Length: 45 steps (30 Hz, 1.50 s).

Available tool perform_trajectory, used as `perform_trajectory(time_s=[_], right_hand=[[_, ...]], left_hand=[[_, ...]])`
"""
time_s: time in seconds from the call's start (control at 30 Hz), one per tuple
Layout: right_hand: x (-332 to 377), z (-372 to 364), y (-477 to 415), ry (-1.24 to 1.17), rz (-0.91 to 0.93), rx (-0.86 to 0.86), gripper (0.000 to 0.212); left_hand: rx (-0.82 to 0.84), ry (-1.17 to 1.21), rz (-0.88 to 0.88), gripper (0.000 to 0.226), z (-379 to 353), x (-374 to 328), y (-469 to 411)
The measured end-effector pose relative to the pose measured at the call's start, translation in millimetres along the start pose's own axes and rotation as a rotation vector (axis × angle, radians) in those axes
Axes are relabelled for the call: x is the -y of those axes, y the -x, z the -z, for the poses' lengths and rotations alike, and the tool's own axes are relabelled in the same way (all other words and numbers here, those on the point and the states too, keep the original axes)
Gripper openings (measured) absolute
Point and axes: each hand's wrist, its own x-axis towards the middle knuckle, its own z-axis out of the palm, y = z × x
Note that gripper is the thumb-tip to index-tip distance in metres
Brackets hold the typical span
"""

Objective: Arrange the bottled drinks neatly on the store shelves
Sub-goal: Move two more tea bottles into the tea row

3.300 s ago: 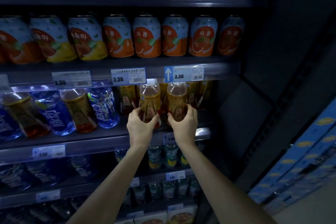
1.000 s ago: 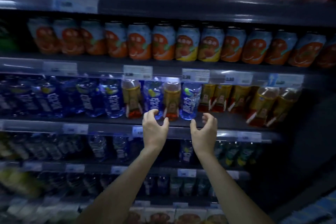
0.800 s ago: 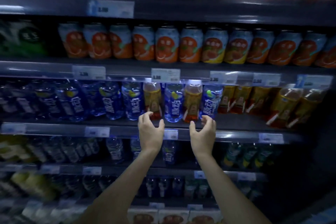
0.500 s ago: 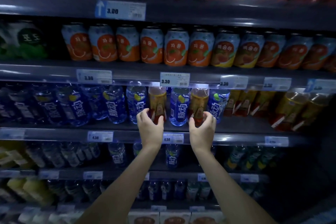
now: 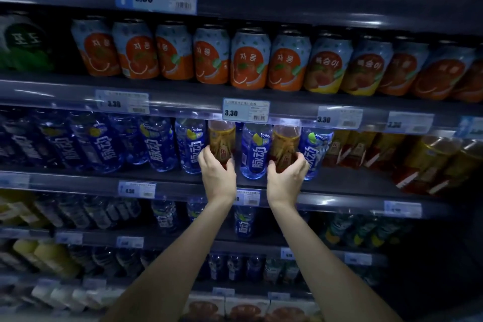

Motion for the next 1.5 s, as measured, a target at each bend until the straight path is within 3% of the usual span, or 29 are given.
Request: perform_trajectory(time_s=[0.4, 0.8, 1.13, 1.33, 1.5], right_hand=[[-2, -12, -5, 0.051, -0.010, -0.116, 0.069], [4, -4, -5, 0.063, -0.025, -0.130, 0.069], [2, 4, 0, 0.052, 0.004, -0.124, 0.064], [8, -7, -1, 0.109, -0.016, -0.151, 0.077], [9, -12, -2, 0.101, -0.035, -0.149, 0.075]], left_hand=[[-0.178, -0.162, 0.098, 0.084, -30, -5, -18], [-0.113, -0.058, 0.047, 0.076, -15, 2, -14], [-0.123, -0.127, -0.027, 0.078, 5, 15, -1], [-0.117, -0.084, 0.013, 0.080, -2, 15, -5], [-0.119, 0.005, 0.041, 0.077, -5, 15, -7]])
